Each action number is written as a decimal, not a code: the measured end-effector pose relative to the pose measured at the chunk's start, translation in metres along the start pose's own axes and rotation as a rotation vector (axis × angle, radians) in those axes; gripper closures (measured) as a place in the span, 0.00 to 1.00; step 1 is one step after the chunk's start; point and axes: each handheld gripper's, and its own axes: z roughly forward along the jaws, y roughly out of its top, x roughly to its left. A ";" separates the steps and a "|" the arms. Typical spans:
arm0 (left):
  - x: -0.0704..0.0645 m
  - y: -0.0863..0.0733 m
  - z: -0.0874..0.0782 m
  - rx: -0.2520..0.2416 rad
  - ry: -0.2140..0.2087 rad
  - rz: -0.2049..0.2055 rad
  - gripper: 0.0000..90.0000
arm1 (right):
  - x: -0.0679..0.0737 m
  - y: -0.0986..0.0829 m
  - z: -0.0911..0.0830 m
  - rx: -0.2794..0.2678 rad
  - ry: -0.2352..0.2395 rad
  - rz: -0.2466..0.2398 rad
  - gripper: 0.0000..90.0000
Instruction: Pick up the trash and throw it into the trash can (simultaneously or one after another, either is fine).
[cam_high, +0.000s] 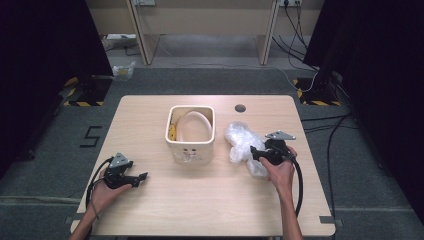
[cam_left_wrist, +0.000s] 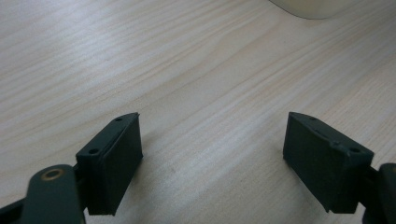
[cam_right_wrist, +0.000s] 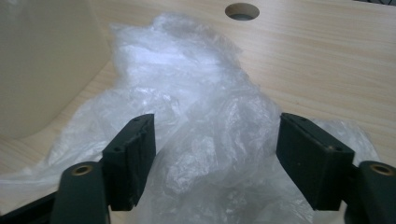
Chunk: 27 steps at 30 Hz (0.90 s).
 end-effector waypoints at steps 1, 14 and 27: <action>0.000 0.000 0.000 0.000 0.000 0.000 0.21 | 0.001 0.000 0.001 0.010 -0.010 -0.009 0.36; 0.000 0.000 0.000 0.000 0.000 0.000 0.21 | -0.005 0.001 -0.017 -0.046 -0.007 -0.012 0.83; 0.000 0.000 0.000 0.000 0.000 0.000 0.21 | -0.007 0.014 -0.045 -0.157 -0.005 -0.011 0.85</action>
